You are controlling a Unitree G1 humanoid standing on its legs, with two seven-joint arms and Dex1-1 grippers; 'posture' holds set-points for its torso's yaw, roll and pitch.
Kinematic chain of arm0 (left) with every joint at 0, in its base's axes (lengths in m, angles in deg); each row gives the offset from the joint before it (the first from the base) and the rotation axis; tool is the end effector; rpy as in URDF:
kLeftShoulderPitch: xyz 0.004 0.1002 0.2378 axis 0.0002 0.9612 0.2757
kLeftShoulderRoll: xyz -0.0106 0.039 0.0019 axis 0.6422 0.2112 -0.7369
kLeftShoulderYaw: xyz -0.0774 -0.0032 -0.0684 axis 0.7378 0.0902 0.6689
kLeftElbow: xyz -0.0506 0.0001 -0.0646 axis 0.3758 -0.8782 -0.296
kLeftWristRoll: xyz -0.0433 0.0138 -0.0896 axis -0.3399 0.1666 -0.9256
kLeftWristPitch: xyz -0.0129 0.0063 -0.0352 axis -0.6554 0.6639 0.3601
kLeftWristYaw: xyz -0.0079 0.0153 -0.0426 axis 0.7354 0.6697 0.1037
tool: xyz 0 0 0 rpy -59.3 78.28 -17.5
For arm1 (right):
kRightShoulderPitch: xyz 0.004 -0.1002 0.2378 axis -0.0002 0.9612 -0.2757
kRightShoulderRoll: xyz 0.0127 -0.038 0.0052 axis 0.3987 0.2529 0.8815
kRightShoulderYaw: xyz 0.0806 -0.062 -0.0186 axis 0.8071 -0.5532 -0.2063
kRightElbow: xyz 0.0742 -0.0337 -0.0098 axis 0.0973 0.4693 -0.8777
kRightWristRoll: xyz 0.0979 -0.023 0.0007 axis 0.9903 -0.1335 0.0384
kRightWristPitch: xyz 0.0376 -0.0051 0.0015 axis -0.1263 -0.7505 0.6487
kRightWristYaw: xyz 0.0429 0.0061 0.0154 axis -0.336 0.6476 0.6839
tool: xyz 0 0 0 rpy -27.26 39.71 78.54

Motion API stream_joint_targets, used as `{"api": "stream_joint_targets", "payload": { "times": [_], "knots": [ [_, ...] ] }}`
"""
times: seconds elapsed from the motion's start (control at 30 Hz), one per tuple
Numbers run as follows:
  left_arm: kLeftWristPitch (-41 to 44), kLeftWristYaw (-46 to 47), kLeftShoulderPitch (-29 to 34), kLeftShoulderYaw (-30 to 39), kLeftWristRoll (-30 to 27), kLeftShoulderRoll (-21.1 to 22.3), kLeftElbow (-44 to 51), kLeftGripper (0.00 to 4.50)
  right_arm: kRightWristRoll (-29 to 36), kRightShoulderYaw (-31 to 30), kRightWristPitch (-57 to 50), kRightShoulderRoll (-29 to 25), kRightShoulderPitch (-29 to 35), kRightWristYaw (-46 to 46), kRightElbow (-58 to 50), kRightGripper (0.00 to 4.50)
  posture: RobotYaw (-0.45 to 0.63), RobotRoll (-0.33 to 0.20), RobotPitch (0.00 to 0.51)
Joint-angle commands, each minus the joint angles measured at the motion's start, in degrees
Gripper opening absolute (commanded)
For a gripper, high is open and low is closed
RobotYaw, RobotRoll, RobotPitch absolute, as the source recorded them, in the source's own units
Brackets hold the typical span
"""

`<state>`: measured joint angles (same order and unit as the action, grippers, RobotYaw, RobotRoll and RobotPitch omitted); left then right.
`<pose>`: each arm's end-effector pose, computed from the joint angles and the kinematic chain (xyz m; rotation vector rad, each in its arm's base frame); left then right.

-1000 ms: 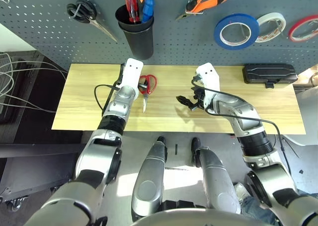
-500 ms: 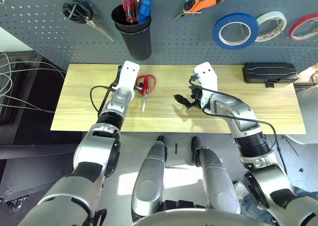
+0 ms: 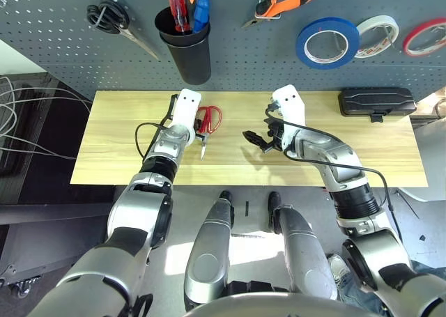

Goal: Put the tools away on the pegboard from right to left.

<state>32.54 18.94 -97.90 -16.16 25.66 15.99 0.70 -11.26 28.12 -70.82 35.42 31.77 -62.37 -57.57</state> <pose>0.3352 0.1957 0.0806 0.3113 0.5426 -0.1298 0.2898 -0.1080 0.1391 -0.0995 0.3483 0.7295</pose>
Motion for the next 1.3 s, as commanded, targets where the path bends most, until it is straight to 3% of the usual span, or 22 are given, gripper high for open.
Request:
{"api": "stream_joint_targets", "payload": {
  "times": [0.03,0.23,0.4,0.53,0.7,1.0,1.3],
  "knots": [
    [5.41,-1.73,4.99,-0.20,-0.75,-1.32,-1.94,0.01,0.43,-0.24,0.76,-0.04,0.56,0.67,0.94,4.50,0.11,0.000,0.419],
    [5.32,-1.72,9.00,0.80,-2.00,-1.25,6.95,0.01,0.41,-0.21,1.85,-0.42,0.10,1.28,1.59,4.50,0.12,0.000,0.409],
    [-2.61,-1.14,20.06,1.94,-2.91,0.06,28.41,0.01,1.27,-0.56,3.75,-1.21,-0.21,3.99,0.41,4.50,0.13,0.000,0.405],
    [-1.46,-0.12,27.35,4.46,-4.69,0.39,41.43,0.01,1.96,-1.35,5.13,-2.07,-0.26,6.53,-0.75,4.50,0.14,0.000,0.404],
    [-6.95,0.37,33.34,8.22,-7.03,0.81,55.23,0.01,2.83,-2.51,7.14,-2.78,-1.03,10.39,-2.48,4.50,0.16,0.000,0.405],
    [-21.62,0.96,40.50,11.25,-7.13,2.01,63.09,0.01,5.19,-2.73,12.01,-2.28,-5.16,16.64,-4.52,4.50,0.17,0.000,0.400],
    [-34.46,-0.65,45.53,13.04,-8.86,2.92,66.03,0.01,9.04,1.41,16.16,0.51,-12.72,17.39,-3.82,4.50,0.18,0.000,0.401]
  ]
}}
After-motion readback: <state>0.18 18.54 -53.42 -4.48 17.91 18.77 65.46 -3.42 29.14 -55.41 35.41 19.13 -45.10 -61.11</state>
